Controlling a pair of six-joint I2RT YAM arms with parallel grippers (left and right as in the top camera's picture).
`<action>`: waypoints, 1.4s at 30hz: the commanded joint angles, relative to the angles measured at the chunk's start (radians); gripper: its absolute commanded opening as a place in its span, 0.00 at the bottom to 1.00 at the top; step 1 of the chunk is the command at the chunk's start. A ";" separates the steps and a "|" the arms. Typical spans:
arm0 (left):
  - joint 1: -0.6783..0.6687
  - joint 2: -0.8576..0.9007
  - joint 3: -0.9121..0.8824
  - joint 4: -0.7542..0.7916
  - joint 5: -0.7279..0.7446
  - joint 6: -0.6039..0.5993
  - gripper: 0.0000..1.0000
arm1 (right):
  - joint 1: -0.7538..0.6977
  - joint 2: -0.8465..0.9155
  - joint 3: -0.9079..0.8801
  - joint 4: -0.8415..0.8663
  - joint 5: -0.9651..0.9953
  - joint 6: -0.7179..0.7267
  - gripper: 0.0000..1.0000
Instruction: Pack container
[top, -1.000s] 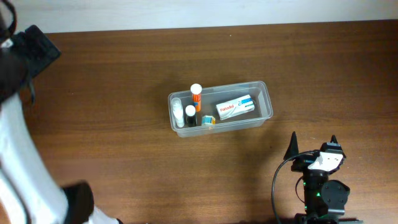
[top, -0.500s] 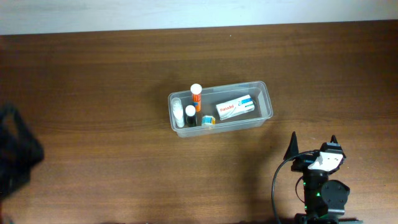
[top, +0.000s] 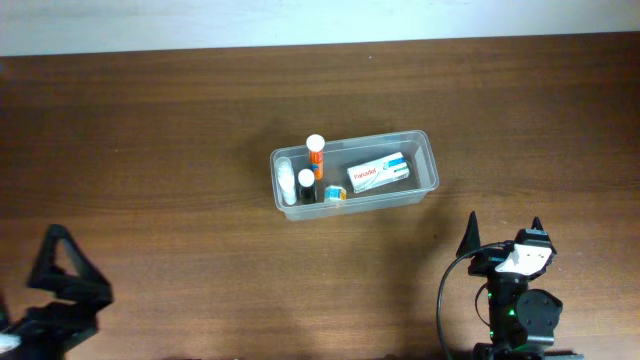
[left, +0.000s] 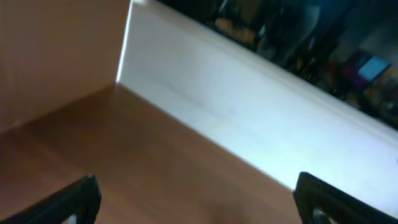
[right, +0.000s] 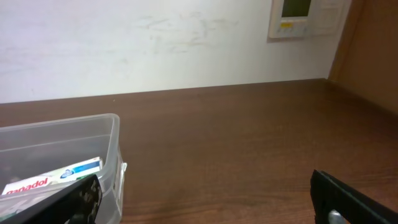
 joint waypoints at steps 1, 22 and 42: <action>-0.005 -0.119 -0.269 0.164 -0.006 -0.006 1.00 | -0.007 -0.009 -0.005 -0.008 0.011 -0.006 0.98; -0.005 -0.531 -1.349 1.227 0.133 -0.005 1.00 | -0.007 -0.008 -0.005 -0.008 0.011 -0.006 0.98; -0.005 -0.641 -1.493 1.238 0.133 -0.005 1.00 | -0.007 -0.008 -0.005 -0.008 0.011 -0.006 0.98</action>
